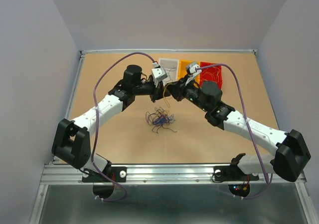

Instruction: Untangle the cables

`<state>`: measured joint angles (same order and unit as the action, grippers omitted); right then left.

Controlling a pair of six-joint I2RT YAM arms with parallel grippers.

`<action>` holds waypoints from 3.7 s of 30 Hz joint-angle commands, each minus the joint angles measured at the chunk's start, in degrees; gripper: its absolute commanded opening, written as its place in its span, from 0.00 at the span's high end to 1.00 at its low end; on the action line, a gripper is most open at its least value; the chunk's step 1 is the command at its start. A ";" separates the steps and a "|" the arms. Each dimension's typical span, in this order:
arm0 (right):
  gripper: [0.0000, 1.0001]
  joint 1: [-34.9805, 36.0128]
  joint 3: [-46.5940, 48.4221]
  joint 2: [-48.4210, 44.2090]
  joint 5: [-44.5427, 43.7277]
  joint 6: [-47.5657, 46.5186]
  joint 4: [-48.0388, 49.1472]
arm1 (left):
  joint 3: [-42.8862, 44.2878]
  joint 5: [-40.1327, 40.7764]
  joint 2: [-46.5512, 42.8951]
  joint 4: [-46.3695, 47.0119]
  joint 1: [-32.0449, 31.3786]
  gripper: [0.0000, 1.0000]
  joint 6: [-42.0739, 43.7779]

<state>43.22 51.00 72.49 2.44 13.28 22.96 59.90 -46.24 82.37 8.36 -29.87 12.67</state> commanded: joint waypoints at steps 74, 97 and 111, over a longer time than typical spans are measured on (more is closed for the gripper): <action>1.00 -30.74 11.90 21.61 -23.09 4.13 -10.47 | -2.07 7.21 -4.50 7.99 6.14 0.34 -5.81; 0.99 -30.74 34.95 51.70 -26.26 4.30 -25.50 | -2.24 7.30 -4.94 7.99 6.14 0.34 -4.84; 0.67 -30.57 29.77 36.68 -23.09 6.76 -25.95 | -2.42 10.47 -5.46 7.55 5.52 0.33 -2.56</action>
<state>12.45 82.65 113.03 -21.17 19.11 -3.86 57.65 -36.64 79.29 13.93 -23.94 8.64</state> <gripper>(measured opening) 0.292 0.666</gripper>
